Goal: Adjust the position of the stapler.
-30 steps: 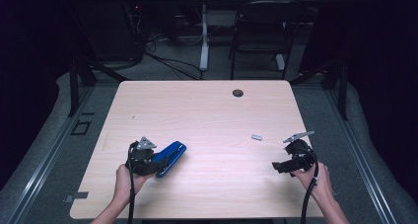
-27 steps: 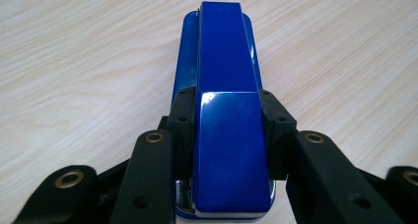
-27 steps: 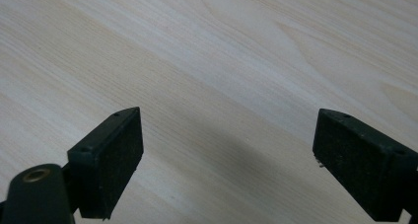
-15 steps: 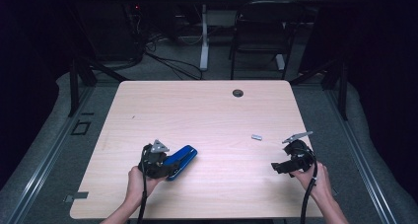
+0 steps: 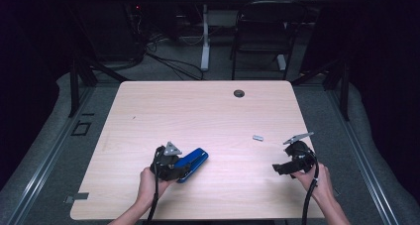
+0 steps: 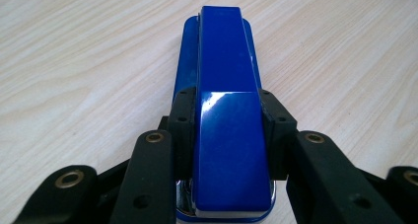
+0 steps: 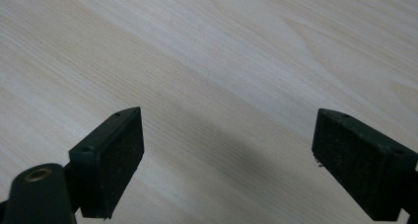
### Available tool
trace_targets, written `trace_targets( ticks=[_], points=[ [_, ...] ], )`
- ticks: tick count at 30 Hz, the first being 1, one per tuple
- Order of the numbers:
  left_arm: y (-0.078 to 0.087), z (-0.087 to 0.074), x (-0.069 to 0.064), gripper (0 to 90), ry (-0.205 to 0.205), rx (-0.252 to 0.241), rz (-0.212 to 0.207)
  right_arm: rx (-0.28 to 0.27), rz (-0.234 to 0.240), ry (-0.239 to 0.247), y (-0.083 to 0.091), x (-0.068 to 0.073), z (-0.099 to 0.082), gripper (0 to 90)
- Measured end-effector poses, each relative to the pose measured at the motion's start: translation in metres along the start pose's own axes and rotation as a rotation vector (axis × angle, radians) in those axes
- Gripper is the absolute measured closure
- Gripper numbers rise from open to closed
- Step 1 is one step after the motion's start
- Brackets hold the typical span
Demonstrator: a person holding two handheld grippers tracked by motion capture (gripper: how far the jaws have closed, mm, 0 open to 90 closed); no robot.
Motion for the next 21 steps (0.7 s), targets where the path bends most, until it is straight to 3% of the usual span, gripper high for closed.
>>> trace_targets(
  ticks=[13,21],
  points=[
    [-0.022,0.004,-0.017,66.0,-0.027,0.02,-0.028,0.002,0.009,0.0,-0.001,0.0,-0.001,12.2],
    [-0.026,0.0,-0.019,65.8,-0.032,0.026,-0.023,0.005,0.012,0.003,-0.001,0.001,-0.001,12.8]
  ],
)
Point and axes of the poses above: each handheld gripper's, and its own axes: y roughly backward along the jaws, z roughly out of its top, x roughly to its left, the point moved 6 cm from there along -y, roughly forward along the jaws, and after that the axes turned 8 degrees about -z, right-handed, at the moved point
